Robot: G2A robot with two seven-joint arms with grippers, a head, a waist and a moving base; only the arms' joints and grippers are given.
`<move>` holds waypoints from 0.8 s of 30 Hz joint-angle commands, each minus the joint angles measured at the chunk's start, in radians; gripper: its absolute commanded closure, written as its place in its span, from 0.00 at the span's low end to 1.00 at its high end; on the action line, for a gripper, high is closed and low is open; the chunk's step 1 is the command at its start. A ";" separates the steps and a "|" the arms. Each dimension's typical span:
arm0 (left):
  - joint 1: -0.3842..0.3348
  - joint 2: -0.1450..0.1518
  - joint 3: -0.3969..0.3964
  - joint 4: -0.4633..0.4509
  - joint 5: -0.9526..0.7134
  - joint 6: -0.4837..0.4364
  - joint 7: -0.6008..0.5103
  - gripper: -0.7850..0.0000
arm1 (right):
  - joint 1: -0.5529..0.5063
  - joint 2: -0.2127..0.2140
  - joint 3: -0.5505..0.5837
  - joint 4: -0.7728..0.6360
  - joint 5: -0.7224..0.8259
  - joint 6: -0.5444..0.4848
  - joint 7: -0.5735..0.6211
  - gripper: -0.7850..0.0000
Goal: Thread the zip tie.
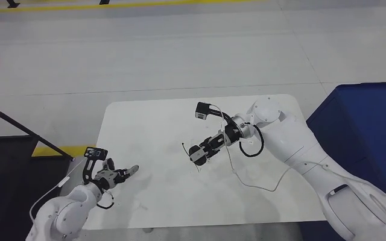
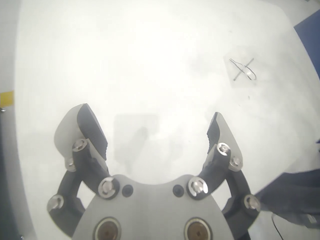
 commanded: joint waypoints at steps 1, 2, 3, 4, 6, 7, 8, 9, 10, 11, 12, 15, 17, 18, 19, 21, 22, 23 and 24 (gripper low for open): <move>-0.027 0.005 -0.002 0.020 -0.070 -0.027 -0.111 0.00 | 0.000 0.000 0.000 0.000 0.000 0.000 0.000 1.00; -0.041 0.008 -0.005 0.031 -0.099 -0.033 -0.149 0.00 | 0.000 0.000 0.000 0.000 0.000 0.000 0.000 1.00; -0.053 0.010 -0.007 0.041 -0.126 -0.039 -0.184 0.00 | 0.000 0.000 0.000 0.000 0.000 0.000 0.000 1.00; -0.065 0.014 -0.010 0.051 -0.145 -0.048 -0.224 0.00 | 0.000 0.000 0.000 0.000 0.000 0.000 0.000 1.00; -0.065 0.014 -0.010 0.051 -0.145 -0.048 -0.224 0.00 | 0.000 0.000 0.000 0.000 0.000 0.000 0.000 1.00; -0.065 0.014 -0.010 0.051 -0.145 -0.048 -0.224 0.00 | 0.000 0.000 0.000 0.000 0.000 0.000 0.000 1.00; -0.065 0.014 -0.010 0.051 -0.145 -0.048 -0.224 0.00 | 0.000 0.000 0.000 0.000 0.000 0.000 0.000 1.00; -0.065 0.014 -0.010 0.051 -0.145 -0.048 -0.224 0.00 | 0.000 0.000 0.000 0.000 0.000 0.000 0.000 1.00; -0.065 0.014 -0.010 0.051 -0.145 -0.048 -0.224 0.00 | 0.000 0.000 0.000 0.000 0.000 0.000 0.000 1.00; -0.065 0.014 -0.010 0.051 -0.145 -0.048 -0.224 0.00 | 0.000 0.000 0.000 0.000 0.000 0.000 0.000 1.00; -0.065 0.014 -0.010 0.051 -0.145 -0.048 -0.224 0.00 | 0.000 0.000 0.000 0.000 0.000 0.000 0.000 1.00; -0.065 0.014 -0.010 0.051 -0.145 -0.048 -0.224 0.00 | -0.004 0.000 0.001 -0.001 0.002 0.002 -0.007 1.00; -0.064 0.013 -0.008 0.051 -0.152 -0.049 -0.222 0.00 | -0.017 0.002 0.012 -0.011 0.012 0.016 -0.013 1.00; -0.061 0.012 0.001 0.057 -0.213 -0.055 -0.231 0.00 | -0.017 0.003 0.018 -0.013 0.009 0.019 -0.004 1.00; -0.065 0.012 0.002 0.063 -0.313 -0.056 -0.261 0.00 | -0.017 0.004 0.020 -0.018 0.007 0.027 0.000 1.00; -0.085 0.015 -0.027 0.068 -0.477 -0.050 -0.316 0.00 | -0.016 0.005 0.012 -0.033 0.017 0.049 0.000 1.00; -0.092 0.016 -0.041 0.069 -0.535 -0.045 -0.315 0.00 | -0.016 0.005 0.003 -0.039 0.037 0.066 0.000 1.00; -0.096 0.016 -0.050 0.069 -0.591 -0.046 -0.307 0.00 | -0.013 0.005 -0.007 -0.043 0.060 0.077 0.000 1.00; -0.099 0.016 -0.056 0.071 -0.643 -0.054 -0.291 0.00 | -0.011 0.004 -0.016 -0.037 0.096 0.083 0.000 1.00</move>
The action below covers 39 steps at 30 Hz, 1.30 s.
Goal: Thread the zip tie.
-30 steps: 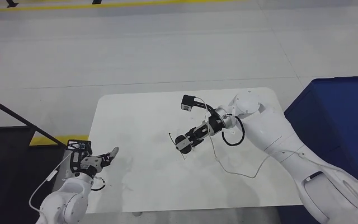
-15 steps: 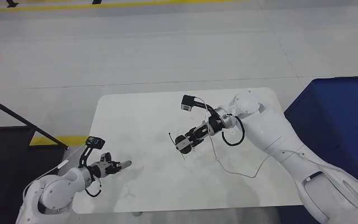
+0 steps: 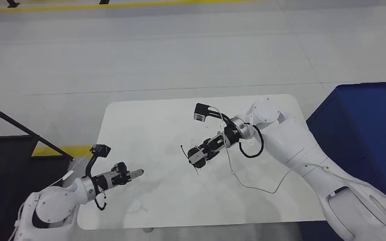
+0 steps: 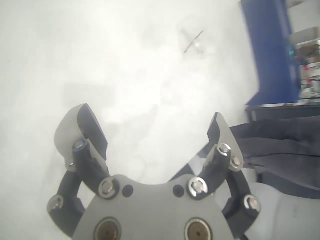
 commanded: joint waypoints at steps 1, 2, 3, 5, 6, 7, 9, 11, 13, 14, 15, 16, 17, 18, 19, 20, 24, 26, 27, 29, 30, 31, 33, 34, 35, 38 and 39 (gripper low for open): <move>-0.005 0.000 -0.008 0.006 -0.156 -0.014 0.021 0.00 | 0.004 -0.002 -0.018 0.019 0.074 0.016 0.000 1.00; -0.010 0.000 -0.007 0.011 -0.190 -0.010 0.023 0.00 | 0.010 -0.005 -0.031 0.029 0.097 0.021 0.000 1.00; -0.014 0.000 -0.005 0.016 -0.222 -0.003 0.027 0.00 | 0.019 -0.008 -0.048 0.037 0.105 0.020 0.000 1.00; -0.018 0.002 0.002 0.018 -0.256 0.011 0.002 0.00 | 0.034 -0.012 -0.061 0.061 0.110 0.012 0.000 1.00; -0.018 0.002 0.002 0.018 -0.256 0.011 0.002 0.00 | 0.034 -0.012 -0.061 0.061 0.110 0.012 0.000 1.00; -0.018 0.002 0.002 0.018 -0.256 0.011 0.002 0.00 | 0.034 -0.012 -0.061 0.061 0.110 0.012 0.000 1.00; -0.018 0.002 0.002 0.018 -0.256 0.011 0.002 0.00 | 0.034 -0.012 -0.061 0.061 0.110 0.012 0.000 1.00; -0.018 0.002 0.002 0.018 -0.256 0.011 0.002 0.00 | 0.027 -0.012 -0.062 0.056 0.101 0.014 -0.016 1.00; -0.018 0.002 0.002 0.018 -0.256 0.011 0.002 0.00 | 0.015 -0.012 -0.067 0.031 0.057 0.037 -0.037 1.00; -0.018 0.002 0.002 0.018 -0.256 0.011 0.002 0.00 | 0.009 -0.013 -0.070 0.023 0.047 0.049 -0.038 1.00; -0.011 0.001 0.018 0.018 -0.286 0.029 -0.017 0.00 | 0.004 -0.015 -0.074 0.019 0.039 0.062 -0.037 1.00; -0.011 -0.001 0.039 0.010 -0.391 0.072 -0.070 0.00 | 0.003 -0.018 -0.080 0.018 0.025 0.074 -0.041 1.00; -0.021 0.000 0.040 0.010 -0.492 0.119 -0.118 0.00 | 0.004 -0.022 -0.086 0.015 0.007 0.078 -0.046 1.00; -0.034 0.002 0.035 0.014 -0.565 0.164 -0.153 0.00 | 0.003 -0.027 -0.093 0.012 -0.003 0.083 -0.048 1.00; -0.046 0.004 0.036 0.014 -0.627 0.201 -0.194 0.00 | 0.003 -0.032 -0.098 0.011 -0.008 0.086 -0.050 1.00; -0.057 0.004 0.032 0.017 -0.680 0.228 -0.207 0.00 | 0.003 -0.037 -0.101 0.011 -0.008 0.088 -0.051 1.00; -0.076 0.005 0.058 -0.001 -0.738 0.287 -0.200 0.00 | 0.007 -0.057 -0.115 0.015 -0.017 0.093 -0.036 1.00; -0.083 0.006 0.079 -0.011 -0.756 0.308 -0.212 0.00 | 0.008 -0.065 -0.118 0.020 -0.018 0.092 -0.028 1.00; -0.085 0.007 0.086 -0.015 -0.754 0.311 -0.206 0.00 | 0.008 -0.069 -0.118 0.023 -0.017 0.091 -0.025 1.00; -0.087 0.008 0.100 -0.024 -0.711 0.305 -0.170 0.00 | 0.009 -0.077 -0.118 0.026 -0.014 0.090 -0.019 1.00; -0.087 0.008 0.110 -0.030 -0.681 0.300 -0.149 0.00 | 0.009 -0.080 -0.117 0.024 -0.013 0.086 -0.011 1.00; -0.085 0.008 0.124 -0.031 -0.663 0.305 -0.137 0.02 | 0.009 -0.083 -0.117 0.025 -0.012 0.085 -0.005 1.00; -0.090 0.009 0.149 -0.029 -0.655 0.334 -0.139 0.02 | 0.010 -0.089 -0.115 0.028 -0.017 0.085 -0.003 1.00; -0.094 0.010 0.156 -0.028 -0.656 0.342 -0.136 0.02 | 0.010 -0.091 -0.115 0.027 -0.020 0.085 0.000 1.00; -0.096 0.010 0.163 -0.029 -0.650 0.346 -0.133 0.02 | 0.010 -0.094 -0.116 0.026 -0.021 0.085 0.000 1.00; -0.098 0.012 0.185 -0.030 -0.631 0.349 -0.122 0.09 | 0.010 -0.100 -0.117 0.026 -0.028 0.086 0.000 1.00; -0.099 0.012 0.191 -0.029 -0.633 0.352 -0.121 0.10 | 0.010 -0.102 -0.116 0.027 -0.029 0.086 0.000 1.00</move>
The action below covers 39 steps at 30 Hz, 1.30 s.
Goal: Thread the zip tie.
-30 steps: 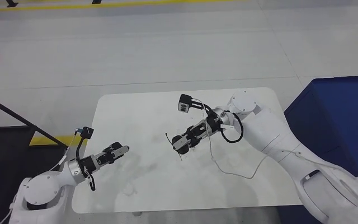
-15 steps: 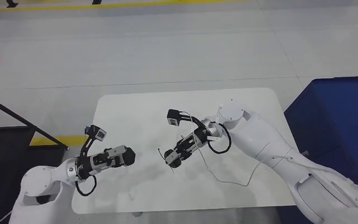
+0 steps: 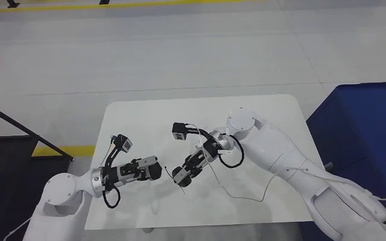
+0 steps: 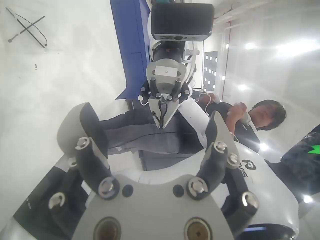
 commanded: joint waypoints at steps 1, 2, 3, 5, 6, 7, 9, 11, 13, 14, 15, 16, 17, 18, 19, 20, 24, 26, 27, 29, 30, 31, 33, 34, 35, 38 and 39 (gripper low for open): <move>-0.003 0.001 0.011 0.001 -0.008 0.004 -0.002 0.11 | 0.000 -0.003 0.001 0.002 -0.003 -0.001 0.000 1.00; -0.004 0.001 0.014 0.001 -0.012 0.003 -0.003 0.22 | 0.000 -0.005 0.002 0.004 -0.005 -0.001 0.000 1.00; -0.004 0.002 0.015 0.001 -0.014 0.003 -0.003 0.25 | 0.000 -0.006 0.003 0.007 -0.007 -0.001 0.000 1.00; -0.004 0.004 0.016 0.000 -0.017 0.000 0.000 0.27 | 0.000 -0.007 0.006 0.013 -0.007 -0.003 0.000 1.00; -0.003 0.005 0.016 -0.002 -0.015 -0.003 0.002 0.30 | 0.000 -0.007 0.008 0.016 -0.009 -0.003 0.000 1.00; -0.002 0.006 0.017 -0.003 -0.013 -0.004 0.003 0.31 | -0.001 -0.008 0.009 0.017 -0.010 -0.003 0.000 1.00; 0.000 0.008 0.017 -0.006 -0.011 -0.009 0.007 0.41 | -0.001 -0.008 0.011 0.019 -0.011 -0.004 0.000 1.00; 0.003 0.009 0.019 -0.010 -0.005 -0.012 0.014 0.51 | -0.002 -0.009 0.013 0.020 -0.013 -0.003 0.000 1.00; 0.007 0.011 0.024 -0.016 0.002 -0.013 0.019 0.54 | -0.003 -0.009 0.014 0.020 -0.017 -0.002 0.000 1.00; 0.009 0.012 0.026 -0.018 0.004 -0.014 0.021 0.54 | -0.004 -0.009 0.014 0.020 -0.019 -0.001 0.000 1.00; 0.011 0.013 0.029 -0.022 0.007 -0.016 0.022 0.54 | -0.004 -0.010 0.014 0.020 -0.021 -0.001 0.000 1.00; 0.013 0.013 0.031 -0.024 0.009 -0.017 0.024 0.55 | -0.005 -0.010 0.015 0.020 -0.022 0.000 0.000 1.00; 0.015 0.014 0.035 -0.026 0.007 -0.014 0.021 0.55 | -0.005 -0.010 0.015 0.019 -0.023 0.000 0.000 1.00; 0.014 0.015 0.037 -0.028 0.004 -0.010 0.020 0.57 | -0.006 -0.010 0.015 0.019 -0.026 0.001 0.000 1.00; 0.014 0.016 0.037 -0.030 0.007 -0.009 0.022 0.58 | -0.007 -0.011 0.015 0.019 -0.027 0.002 0.000 1.00; 0.014 0.017 0.039 -0.032 0.012 -0.009 0.026 0.61 | -0.008 -0.011 0.014 0.018 -0.029 0.003 0.000 1.00; 0.014 0.020 0.043 -0.038 0.017 -0.016 0.035 0.70 | -0.009 -0.012 0.013 0.018 -0.034 0.005 0.000 1.00; 0.016 0.021 0.044 -0.040 0.020 -0.018 0.040 0.73 | -0.009 -0.013 0.013 0.018 -0.036 0.007 0.000 1.00; 0.016 0.022 0.045 -0.040 0.019 -0.019 0.041 0.80 | -0.009 -0.013 0.013 0.018 -0.037 0.008 0.000 1.00; 0.017 0.023 0.046 -0.040 0.017 -0.018 0.044 0.81 | -0.010 -0.013 0.013 0.018 -0.037 0.007 0.000 1.00; 0.017 0.024 0.047 -0.040 0.017 -0.020 0.046 0.82 | -0.010 -0.013 0.013 0.018 -0.037 0.007 0.000 1.00; 0.017 0.025 0.047 -0.040 0.017 -0.022 0.048 0.85 | -0.010 -0.013 0.013 0.019 -0.037 0.007 0.000 1.00; 0.018 0.026 0.048 -0.039 0.018 -0.023 0.050 0.89 | -0.011 -0.013 0.015 0.020 -0.037 0.006 0.000 1.00; 0.018 0.027 0.049 -0.040 0.018 -0.025 0.051 0.92 | -0.011 -0.013 0.015 0.020 -0.037 0.006 0.000 1.00; 0.018 0.028 0.050 -0.040 0.018 -0.026 0.052 0.95 | -0.011 -0.012 0.015 0.019 -0.037 0.005 0.000 1.00; 0.019 0.030 0.052 -0.042 0.020 -0.032 0.052 1.00 | -0.012 -0.011 0.017 0.018 -0.039 0.004 0.000 1.00; 0.021 0.031 0.052 -0.043 0.021 -0.035 0.053 1.00 | -0.013 -0.011 0.017 0.018 -0.038 0.004 0.000 1.00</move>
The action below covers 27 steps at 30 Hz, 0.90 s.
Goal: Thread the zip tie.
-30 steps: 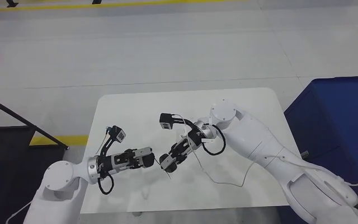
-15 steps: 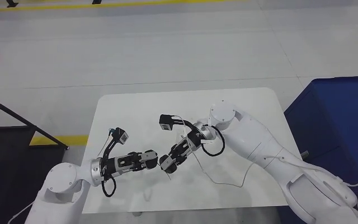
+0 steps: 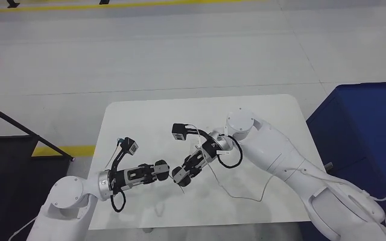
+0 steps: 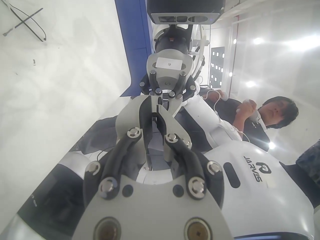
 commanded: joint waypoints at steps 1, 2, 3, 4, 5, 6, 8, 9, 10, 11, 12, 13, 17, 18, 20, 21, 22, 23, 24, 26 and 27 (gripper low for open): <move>0.003 0.002 0.001 -0.002 0.000 -0.005 0.002 1.00 | -0.001 0.001 0.002 0.000 0.001 -0.001 0.000 1.00; 0.004 0.002 0.000 -0.004 0.000 -0.008 0.003 1.00 | -0.002 0.002 0.003 0.000 0.002 -0.003 0.000 1.00; 0.006 0.003 -0.001 -0.005 -0.002 -0.013 0.003 1.00 | -0.003 0.002 0.004 -0.001 0.002 -0.004 0.000 1.00; 0.009 0.004 -0.004 -0.006 -0.007 -0.018 0.001 1.00 | -0.003 0.003 0.006 -0.001 0.003 -0.005 0.000 1.00; 0.011 0.005 -0.008 -0.007 -0.010 -0.021 0.001 1.00 | -0.004 0.004 0.011 0.002 0.008 -0.005 0.000 0.89; 0.014 0.006 -0.012 -0.009 -0.011 -0.024 0.004 1.00 | -0.005 0.006 0.016 0.003 0.010 -0.006 0.000 0.51; 0.020 0.008 -0.022 -0.011 -0.019 -0.031 0.008 1.00 | -0.006 0.011 0.026 -0.003 0.019 -0.007 0.000 0.00; 0.023 0.009 -0.028 -0.011 -0.023 -0.033 0.015 1.00 | -0.004 0.015 0.036 -0.003 0.020 -0.014 0.000 0.00; 0.025 0.009 -0.032 -0.012 -0.030 -0.033 0.019 1.00 | -0.001 0.020 0.052 -0.001 0.019 -0.026 0.000 0.00; 0.027 0.010 -0.038 -0.012 -0.036 -0.034 0.019 1.00 | -0.001 0.020 0.052 -0.001 0.019 -0.026 0.000 0.00; 0.027 0.010 -0.038 -0.012 -0.036 -0.034 0.019 1.00 | -0.001 0.020 0.052 -0.001 0.019 -0.026 0.000 0.00; 0.027 0.010 -0.038 -0.012 -0.036 -0.034 0.019 1.00 | -0.001 0.020 0.052 -0.001 0.019 -0.026 0.000 0.00; 0.027 0.010 -0.038 -0.012 -0.036 -0.034 0.019 1.00 | -0.001 0.020 0.052 -0.001 0.019 -0.026 0.000 0.00; 0.030 0.010 -0.037 -0.011 -0.047 -0.023 0.029 1.00 | -0.006 0.021 0.056 -0.011 0.002 -0.031 -0.038 0.00; 0.033 0.009 -0.051 -0.017 -0.107 0.019 0.056 1.00 | -0.009 0.028 0.068 -0.037 -0.129 -0.101 -0.153 0.00; 0.037 0.009 -0.067 -0.015 -0.130 0.042 0.091 1.00 | -0.024 0.030 0.071 -0.056 -0.162 -0.129 -0.187 0.00; 0.041 0.009 -0.075 -0.021 -0.151 0.076 0.118 1.00 | -0.043 0.033 0.078 -0.073 -0.160 -0.156 -0.195 0.00; 0.044 0.011 -0.080 -0.030 -0.156 0.110 0.128 1.00 | -0.055 0.037 0.091 -0.078 -0.167 -0.185 -0.207 0.00; 0.047 0.013 -0.091 -0.032 -0.144 0.148 0.154 1.00 | -0.064 0.041 0.104 -0.078 -0.195 -0.219 -0.233 0.00; 0.055 0.015 -0.102 -0.056 -0.152 0.237 0.198 1.00 | -0.089 0.048 0.125 -0.092 -0.231 -0.272 -0.282 0.04; 0.059 0.016 -0.113 -0.066 -0.166 0.278 0.221 1.00 | -0.101 0.051 0.134 -0.100 -0.236 -0.293 -0.291 0.10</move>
